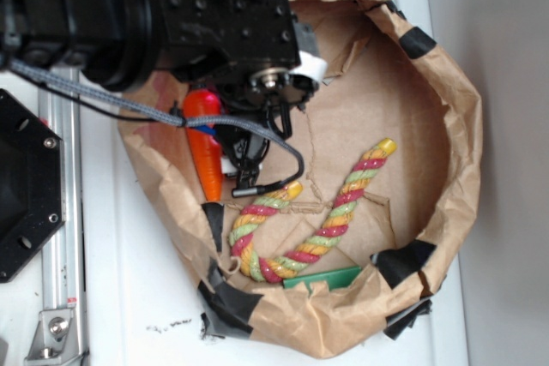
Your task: Grab the rock.
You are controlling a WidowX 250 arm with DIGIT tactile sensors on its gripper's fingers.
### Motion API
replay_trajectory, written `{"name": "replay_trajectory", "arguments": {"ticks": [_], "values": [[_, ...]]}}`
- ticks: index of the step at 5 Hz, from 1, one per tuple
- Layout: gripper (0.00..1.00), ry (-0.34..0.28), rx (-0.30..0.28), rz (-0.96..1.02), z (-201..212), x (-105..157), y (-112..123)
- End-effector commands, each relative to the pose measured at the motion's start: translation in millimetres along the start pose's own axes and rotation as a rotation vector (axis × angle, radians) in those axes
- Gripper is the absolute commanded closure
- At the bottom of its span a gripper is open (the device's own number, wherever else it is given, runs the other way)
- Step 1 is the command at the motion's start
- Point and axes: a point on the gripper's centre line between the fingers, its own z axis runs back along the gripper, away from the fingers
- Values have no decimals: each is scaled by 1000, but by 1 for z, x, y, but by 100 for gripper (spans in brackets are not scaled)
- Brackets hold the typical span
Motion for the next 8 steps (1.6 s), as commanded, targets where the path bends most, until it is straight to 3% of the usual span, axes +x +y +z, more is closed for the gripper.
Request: {"name": "replay_trajectory", "arguments": {"ticks": [1, 4, 5, 7, 8], "values": [[98, -42, -14, -3, -5, 5, -3], [100, -60, -2, 10, -7, 4, -5], [100, -73, 11, 26, 10, 5, -3], [100, -234, -62, 83, 113, 18, -8], [100, -281, -69, 85, 146, 19, -9]]}}
